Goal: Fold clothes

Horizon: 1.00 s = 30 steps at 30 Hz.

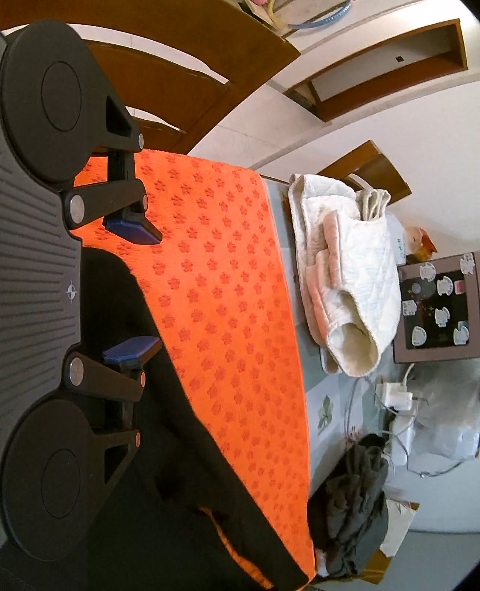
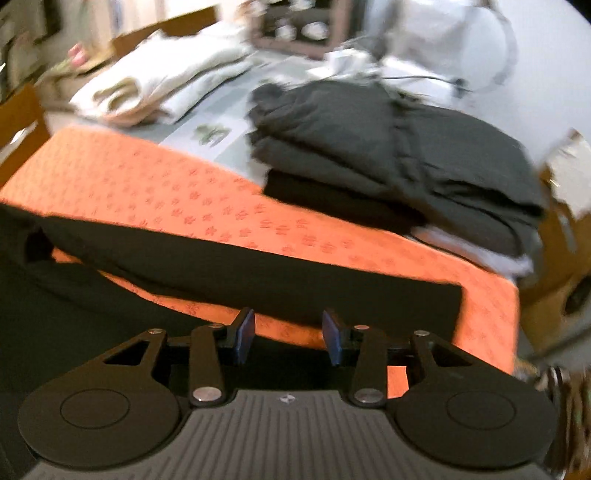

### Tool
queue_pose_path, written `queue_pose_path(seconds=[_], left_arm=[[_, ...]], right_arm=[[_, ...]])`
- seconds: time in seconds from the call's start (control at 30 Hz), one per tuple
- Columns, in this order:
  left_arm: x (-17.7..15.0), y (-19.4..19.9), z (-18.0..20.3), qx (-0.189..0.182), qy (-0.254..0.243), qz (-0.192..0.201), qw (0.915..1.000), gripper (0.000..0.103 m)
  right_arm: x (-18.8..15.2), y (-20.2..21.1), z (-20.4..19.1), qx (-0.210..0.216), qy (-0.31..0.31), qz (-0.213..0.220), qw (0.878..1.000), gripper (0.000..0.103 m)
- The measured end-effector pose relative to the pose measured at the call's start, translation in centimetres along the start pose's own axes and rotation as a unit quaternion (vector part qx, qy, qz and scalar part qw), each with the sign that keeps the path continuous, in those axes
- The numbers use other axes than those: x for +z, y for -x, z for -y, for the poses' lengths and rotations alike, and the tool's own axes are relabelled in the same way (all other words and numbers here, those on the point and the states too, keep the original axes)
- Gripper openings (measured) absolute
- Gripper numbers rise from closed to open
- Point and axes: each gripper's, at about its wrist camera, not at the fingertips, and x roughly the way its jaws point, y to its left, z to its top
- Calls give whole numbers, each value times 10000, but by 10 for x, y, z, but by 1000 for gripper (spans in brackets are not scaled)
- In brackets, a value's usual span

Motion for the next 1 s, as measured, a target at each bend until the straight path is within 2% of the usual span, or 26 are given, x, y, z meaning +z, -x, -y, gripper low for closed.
queue_pose_path(seconds=[0.17,0.3,0.37,0.43,0.57,0.67,0.83,1.0], left_arm=[[0,1,-7,68,210,-38,9997,58],[-6,7,-17,99,407,-29,9991,58],[-9,9,-21,118,530,-26,9985,58],[-13,10,-25,142,631,-34,9979,58],[-18,12,-29,163,762,-14,9970,58],[-19,16,-31,165,809,84,9966,58],[-19,27,-34,187,910,315,9952,58],[-22,36,-43,248,1009,401,9938,58]], right_arm=[[10,-30,-16,93,838,-165,9963,46],[11,-41,-19,210,1083,-287,9935,45],[12,-42,-17,323,1004,-242,9941,35],[14,-41,-16,349,910,-198,9950,6],[30,-27,-17,229,598,152,9978,5],[60,1,-26,105,592,684,9958,5],[131,39,-49,-45,968,1468,9844,5],[212,38,-72,-75,1329,1868,9733,5]])
